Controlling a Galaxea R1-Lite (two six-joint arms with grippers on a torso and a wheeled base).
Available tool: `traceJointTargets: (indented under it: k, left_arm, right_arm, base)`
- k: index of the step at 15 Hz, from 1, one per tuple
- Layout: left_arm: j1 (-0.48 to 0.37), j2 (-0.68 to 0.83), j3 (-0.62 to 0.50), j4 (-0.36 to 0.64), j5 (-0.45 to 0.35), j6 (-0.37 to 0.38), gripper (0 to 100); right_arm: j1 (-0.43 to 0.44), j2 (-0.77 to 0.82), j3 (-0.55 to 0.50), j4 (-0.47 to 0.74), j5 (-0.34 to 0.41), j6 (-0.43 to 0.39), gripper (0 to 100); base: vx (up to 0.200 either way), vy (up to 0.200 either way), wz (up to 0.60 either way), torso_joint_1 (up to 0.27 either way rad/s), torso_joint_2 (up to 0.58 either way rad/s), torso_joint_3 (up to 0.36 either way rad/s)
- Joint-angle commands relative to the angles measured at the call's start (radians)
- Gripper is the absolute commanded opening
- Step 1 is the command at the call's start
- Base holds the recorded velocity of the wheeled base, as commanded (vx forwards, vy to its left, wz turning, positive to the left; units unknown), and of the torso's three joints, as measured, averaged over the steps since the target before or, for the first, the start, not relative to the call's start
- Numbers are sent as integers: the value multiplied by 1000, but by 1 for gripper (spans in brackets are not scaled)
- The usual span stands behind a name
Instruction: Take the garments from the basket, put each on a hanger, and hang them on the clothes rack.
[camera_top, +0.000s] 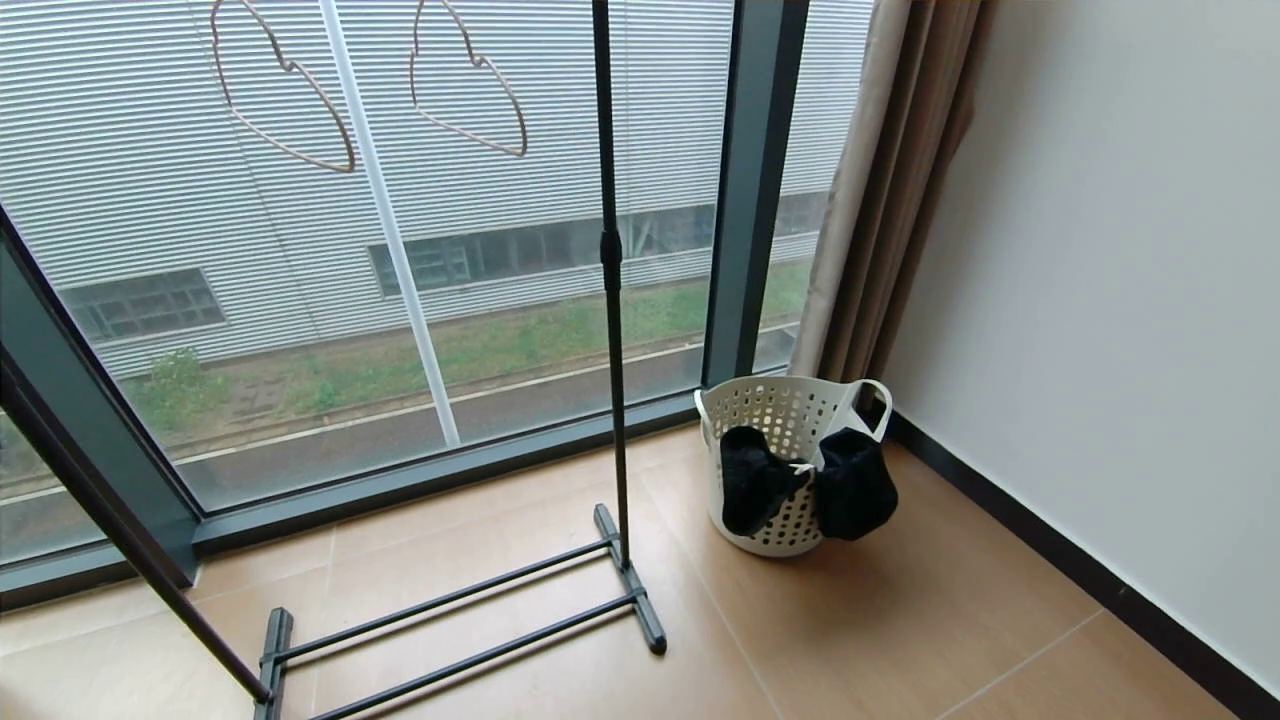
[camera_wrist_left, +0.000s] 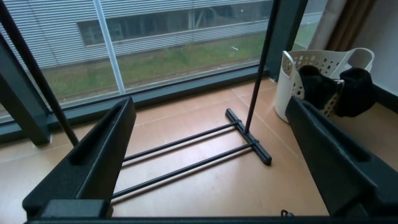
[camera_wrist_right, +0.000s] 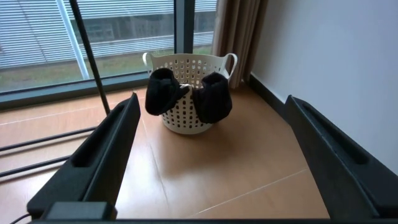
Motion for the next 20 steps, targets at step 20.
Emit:
traceJointTargets:
  k: [20]
  left_arm:
    - [0, 1, 0, 0, 3, -6, 100]
  right_arm:
    - [0, 0, 0, 1, 0, 0, 100]
  base:
    - [160, -30, 0, 2, 3, 0]
